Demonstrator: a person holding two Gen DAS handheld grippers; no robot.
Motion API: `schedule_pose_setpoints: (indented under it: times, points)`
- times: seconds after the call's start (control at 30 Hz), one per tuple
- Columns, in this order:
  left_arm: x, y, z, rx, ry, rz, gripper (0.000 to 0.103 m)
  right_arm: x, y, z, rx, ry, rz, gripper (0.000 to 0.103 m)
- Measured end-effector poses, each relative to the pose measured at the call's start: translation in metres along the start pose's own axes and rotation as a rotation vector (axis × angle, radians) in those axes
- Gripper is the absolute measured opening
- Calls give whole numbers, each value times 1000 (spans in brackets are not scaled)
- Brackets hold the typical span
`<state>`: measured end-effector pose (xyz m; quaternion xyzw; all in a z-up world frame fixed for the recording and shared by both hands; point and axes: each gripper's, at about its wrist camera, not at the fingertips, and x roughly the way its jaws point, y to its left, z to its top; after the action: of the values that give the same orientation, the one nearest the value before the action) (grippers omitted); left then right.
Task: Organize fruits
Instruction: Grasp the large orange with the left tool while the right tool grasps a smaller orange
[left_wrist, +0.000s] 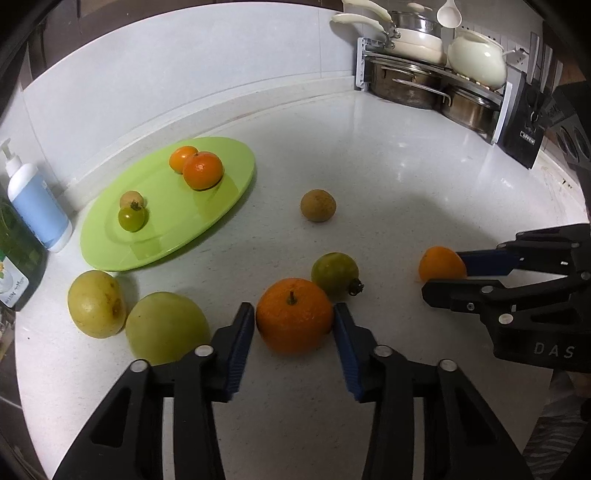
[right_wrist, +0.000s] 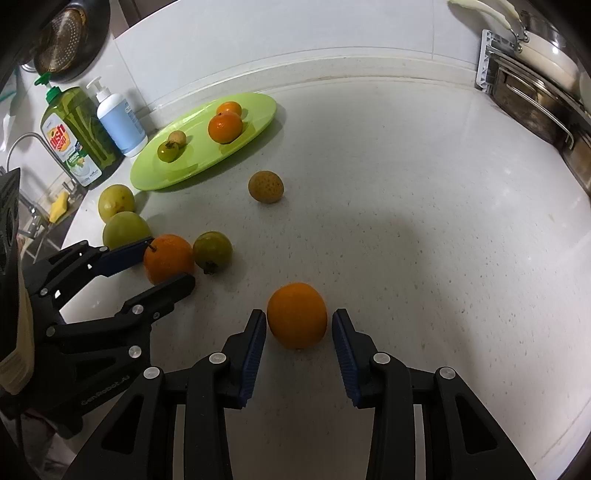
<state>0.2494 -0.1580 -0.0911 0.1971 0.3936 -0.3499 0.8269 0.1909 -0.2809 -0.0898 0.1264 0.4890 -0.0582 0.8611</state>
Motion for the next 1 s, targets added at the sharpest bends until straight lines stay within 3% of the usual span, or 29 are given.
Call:
schedule_pose_setpoints:
  times: [0.57, 1.0]
  points:
    - [-15, 1, 2, -38, -21, 10, 41, -6, 2, 3, -19, -19, 12, 33]
    - [-51, 8, 5, -103, -88, 41, 41, -33, 14, 12, -65, -95, 40, 33]
